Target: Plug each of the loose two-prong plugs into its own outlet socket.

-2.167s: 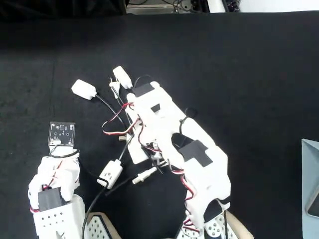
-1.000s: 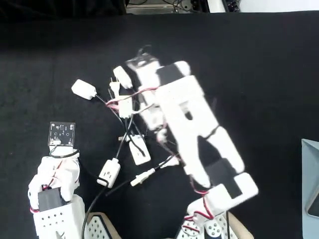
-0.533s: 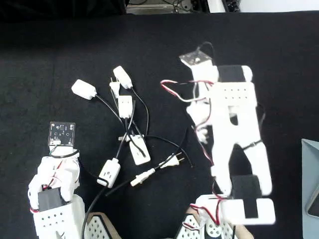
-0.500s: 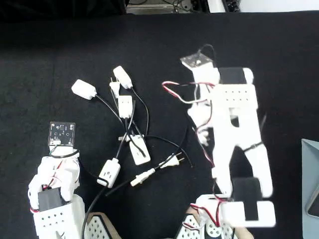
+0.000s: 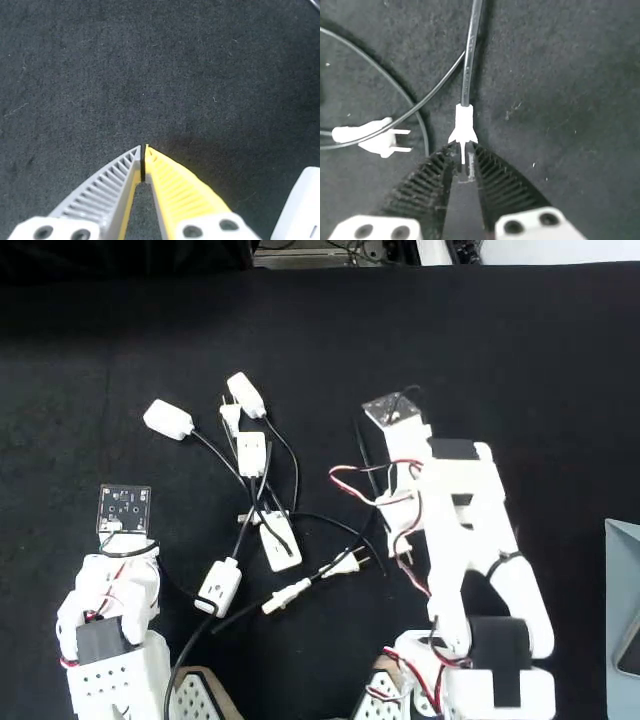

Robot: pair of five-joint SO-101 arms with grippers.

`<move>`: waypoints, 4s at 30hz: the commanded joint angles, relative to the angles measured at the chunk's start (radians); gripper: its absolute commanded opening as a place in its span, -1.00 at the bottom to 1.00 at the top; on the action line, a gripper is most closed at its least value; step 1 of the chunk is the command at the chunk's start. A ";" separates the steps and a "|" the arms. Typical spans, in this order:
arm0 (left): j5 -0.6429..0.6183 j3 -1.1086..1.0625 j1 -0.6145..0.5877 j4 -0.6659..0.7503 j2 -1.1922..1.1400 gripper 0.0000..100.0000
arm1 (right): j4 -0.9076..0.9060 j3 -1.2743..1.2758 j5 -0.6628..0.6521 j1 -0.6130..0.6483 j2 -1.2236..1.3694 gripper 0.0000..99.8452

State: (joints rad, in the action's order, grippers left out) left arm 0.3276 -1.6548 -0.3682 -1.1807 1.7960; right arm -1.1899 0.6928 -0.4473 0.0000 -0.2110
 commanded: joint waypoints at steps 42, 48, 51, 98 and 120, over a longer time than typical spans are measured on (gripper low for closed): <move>0.012 -0.007 -0.002 0.038 0.005 -0.94 | 0.012 0.074 -0.015 0.026 0.039 -0.78; 0.012 -0.007 -0.002 0.037 0.005 -0.94 | 0.012 0.085 -0.054 0.031 0.090 -0.77; 0.012 -0.007 -0.002 0.037 0.005 -0.94 | 0.014 0.064 -0.052 0.031 0.153 -0.77; 0.012 -0.007 -0.001 0.037 0.005 -0.94 | -0.193 -0.217 -0.051 0.034 0.320 -0.78; 0.012 -0.007 -0.001 0.034 0.005 -0.94 | -0.170 -0.248 -0.057 0.028 0.423 -0.98</move>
State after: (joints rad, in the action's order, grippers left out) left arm 0.3291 -1.6701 -0.3682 -1.1577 1.7960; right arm -1.3648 0.4841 -0.4948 0.0184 0.2140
